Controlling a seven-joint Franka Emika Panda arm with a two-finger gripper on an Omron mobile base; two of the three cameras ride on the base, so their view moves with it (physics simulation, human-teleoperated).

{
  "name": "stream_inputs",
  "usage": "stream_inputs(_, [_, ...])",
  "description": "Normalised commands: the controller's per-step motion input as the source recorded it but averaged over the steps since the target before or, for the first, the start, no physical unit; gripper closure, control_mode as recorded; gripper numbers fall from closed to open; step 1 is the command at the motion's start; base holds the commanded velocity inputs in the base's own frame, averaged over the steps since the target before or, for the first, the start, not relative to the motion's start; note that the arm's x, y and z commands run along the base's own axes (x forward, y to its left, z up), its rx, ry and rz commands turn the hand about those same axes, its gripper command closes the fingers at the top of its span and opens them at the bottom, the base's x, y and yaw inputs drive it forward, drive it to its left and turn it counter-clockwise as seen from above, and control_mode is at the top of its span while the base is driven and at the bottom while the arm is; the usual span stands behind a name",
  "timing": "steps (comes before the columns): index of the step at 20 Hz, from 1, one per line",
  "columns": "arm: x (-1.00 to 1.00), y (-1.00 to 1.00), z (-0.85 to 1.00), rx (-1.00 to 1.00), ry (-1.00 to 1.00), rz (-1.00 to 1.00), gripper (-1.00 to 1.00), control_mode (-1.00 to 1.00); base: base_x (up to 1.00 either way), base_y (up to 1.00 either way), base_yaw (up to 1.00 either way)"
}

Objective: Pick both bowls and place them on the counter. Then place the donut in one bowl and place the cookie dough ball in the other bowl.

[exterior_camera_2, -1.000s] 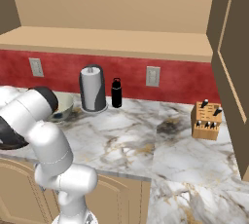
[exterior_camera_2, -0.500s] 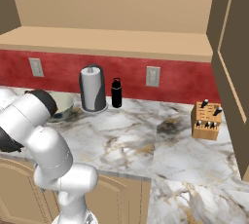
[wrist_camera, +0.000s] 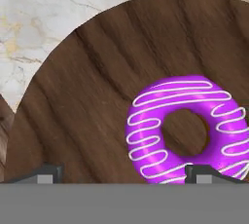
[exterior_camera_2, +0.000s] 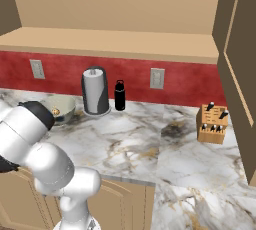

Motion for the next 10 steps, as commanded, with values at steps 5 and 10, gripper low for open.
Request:
stream_inputs(5, [-0.39, -0.29, 0.29, 0.0, -0.01, -0.07, -1.0, -1.0, 0.0, 0.0, 0.0])
stream_inputs(10, [-0.2, -0.57, 0.28, 0.01, 0.0, -0.05, -1.0, -1.0, 0.0, 0.0, 0.0])
